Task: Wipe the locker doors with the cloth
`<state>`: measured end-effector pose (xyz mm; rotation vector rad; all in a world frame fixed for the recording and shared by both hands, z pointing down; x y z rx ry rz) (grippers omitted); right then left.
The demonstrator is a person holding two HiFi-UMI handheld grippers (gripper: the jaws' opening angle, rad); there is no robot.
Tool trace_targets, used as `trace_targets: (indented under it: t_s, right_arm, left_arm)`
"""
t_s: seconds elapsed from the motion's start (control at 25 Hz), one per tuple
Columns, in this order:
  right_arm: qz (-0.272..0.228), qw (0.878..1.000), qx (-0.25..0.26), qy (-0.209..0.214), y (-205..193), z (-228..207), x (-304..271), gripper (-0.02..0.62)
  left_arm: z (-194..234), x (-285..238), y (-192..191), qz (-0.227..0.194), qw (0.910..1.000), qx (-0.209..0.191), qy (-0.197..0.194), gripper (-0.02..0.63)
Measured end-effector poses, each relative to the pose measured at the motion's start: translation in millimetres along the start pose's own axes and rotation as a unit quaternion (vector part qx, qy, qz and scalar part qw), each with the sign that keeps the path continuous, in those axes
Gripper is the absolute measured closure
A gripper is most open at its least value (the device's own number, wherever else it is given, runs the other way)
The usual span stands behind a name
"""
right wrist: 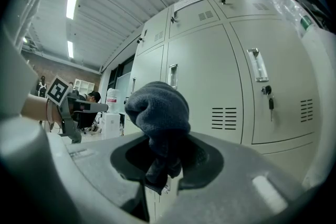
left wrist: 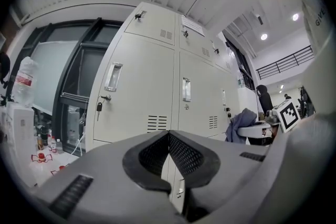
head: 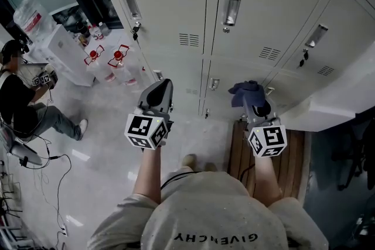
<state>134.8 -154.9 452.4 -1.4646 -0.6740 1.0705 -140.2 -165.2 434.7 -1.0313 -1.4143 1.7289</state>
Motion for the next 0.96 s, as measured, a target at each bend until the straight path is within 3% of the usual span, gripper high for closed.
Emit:
trace_targets:
  t_s: [0.96]
  right_arm:
    - [0.006,0.999,-0.003,0.031,-24,-9,29,0.489]
  left_arm:
    - [-35,15,-18,0.003,0.9996,0.016,0.023,0.607]
Point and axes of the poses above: the fingertips, and each gripper's own axes: x backward along the fingers, z to its left, y out of its top, the point moved 4 cm from there along x, backward along the fingers, and after that the axes turned 11 degrees about z, right-handed, at the moved point
